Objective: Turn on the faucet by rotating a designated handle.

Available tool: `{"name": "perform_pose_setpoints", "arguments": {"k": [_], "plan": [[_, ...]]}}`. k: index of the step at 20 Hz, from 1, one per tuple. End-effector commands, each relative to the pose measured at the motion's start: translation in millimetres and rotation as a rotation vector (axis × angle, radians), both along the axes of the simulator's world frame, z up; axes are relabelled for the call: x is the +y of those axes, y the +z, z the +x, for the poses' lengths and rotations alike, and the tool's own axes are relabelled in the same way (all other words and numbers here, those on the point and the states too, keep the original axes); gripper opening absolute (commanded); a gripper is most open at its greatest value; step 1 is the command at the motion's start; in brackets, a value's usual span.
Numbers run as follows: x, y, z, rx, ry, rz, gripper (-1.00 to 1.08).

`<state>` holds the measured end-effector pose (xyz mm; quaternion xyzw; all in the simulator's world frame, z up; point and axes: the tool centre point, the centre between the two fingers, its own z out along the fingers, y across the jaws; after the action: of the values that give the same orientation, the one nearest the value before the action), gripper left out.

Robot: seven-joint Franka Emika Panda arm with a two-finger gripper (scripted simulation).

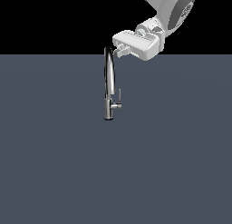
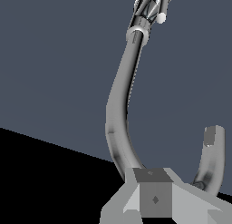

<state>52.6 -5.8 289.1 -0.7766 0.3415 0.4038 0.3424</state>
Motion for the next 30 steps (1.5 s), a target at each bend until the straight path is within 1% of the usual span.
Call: {"name": "perform_pose_setpoints", "arguments": {"k": [1,11,17,21,24,30], "plan": [[-2,-16,10,0.043,-0.041,0.04,-1.0],[-9,-88,44,0.226,-0.219,0.207,-1.0],[-10,-126,55,0.317,-0.308,0.288,-1.0],[-8,-145,59,0.361,-0.351,0.327,-1.0],[-7,-155,61,0.382,-0.373,0.346,-1.0],[-6,-161,62,0.395,-0.386,0.358,-1.0]]}}
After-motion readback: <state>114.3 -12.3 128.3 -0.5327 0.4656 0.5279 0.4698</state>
